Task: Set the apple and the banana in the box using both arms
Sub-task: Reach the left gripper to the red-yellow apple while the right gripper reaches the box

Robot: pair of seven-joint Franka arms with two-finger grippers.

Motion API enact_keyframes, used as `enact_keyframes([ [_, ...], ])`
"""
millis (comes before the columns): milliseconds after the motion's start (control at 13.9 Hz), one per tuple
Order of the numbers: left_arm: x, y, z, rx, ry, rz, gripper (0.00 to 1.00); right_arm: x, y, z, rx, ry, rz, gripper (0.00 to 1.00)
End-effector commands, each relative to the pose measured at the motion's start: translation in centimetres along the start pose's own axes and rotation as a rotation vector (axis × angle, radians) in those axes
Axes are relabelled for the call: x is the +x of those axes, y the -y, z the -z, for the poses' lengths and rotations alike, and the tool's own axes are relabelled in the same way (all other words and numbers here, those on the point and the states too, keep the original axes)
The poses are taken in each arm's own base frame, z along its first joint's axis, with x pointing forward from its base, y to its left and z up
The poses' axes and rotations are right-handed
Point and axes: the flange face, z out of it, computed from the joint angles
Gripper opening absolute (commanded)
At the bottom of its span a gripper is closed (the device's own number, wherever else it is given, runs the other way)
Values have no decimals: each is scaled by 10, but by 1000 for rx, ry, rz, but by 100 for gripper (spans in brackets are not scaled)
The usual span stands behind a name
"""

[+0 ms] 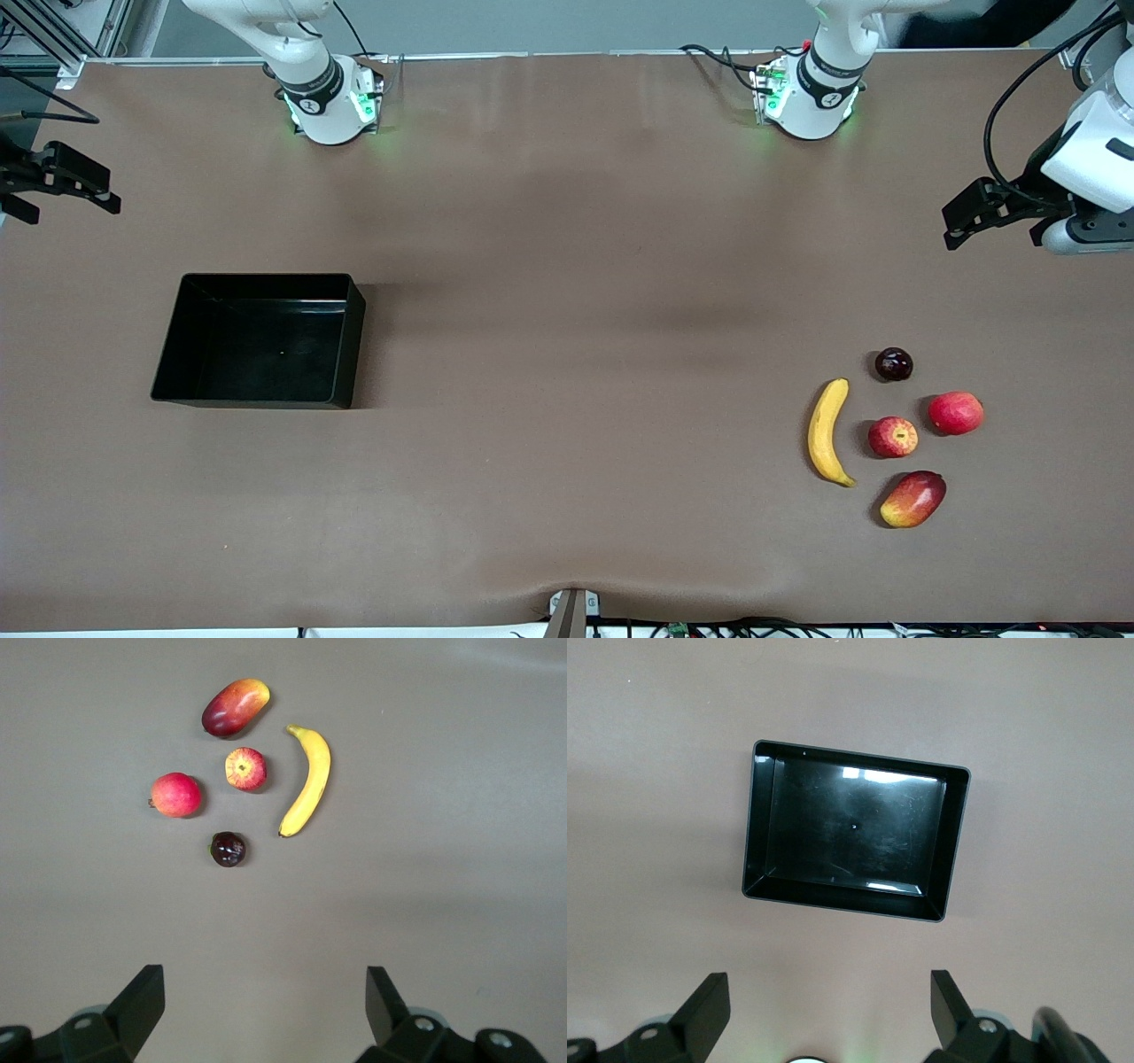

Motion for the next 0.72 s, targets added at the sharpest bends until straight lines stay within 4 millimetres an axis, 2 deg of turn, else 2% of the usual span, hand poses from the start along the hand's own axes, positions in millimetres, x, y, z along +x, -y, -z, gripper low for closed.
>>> enact_keyframes([
  [0,-2,1,0,-5,10,-10,100,3,-1,5,-10,-3,0,100],
  [215,10,1,-16,-6,28,-9,100,4,-1,2,-10,1,0,100],
  [359,31,4,-42,-10,61,7,100,5,-1,1,-9,3,0,100],
  [502,56,12,-79,-21,101,25,100,6,1,1,-10,3,4,100],
  [646,79,17,-111,-14,60,29,100,8,0,-1,-9,6,6,100],
])
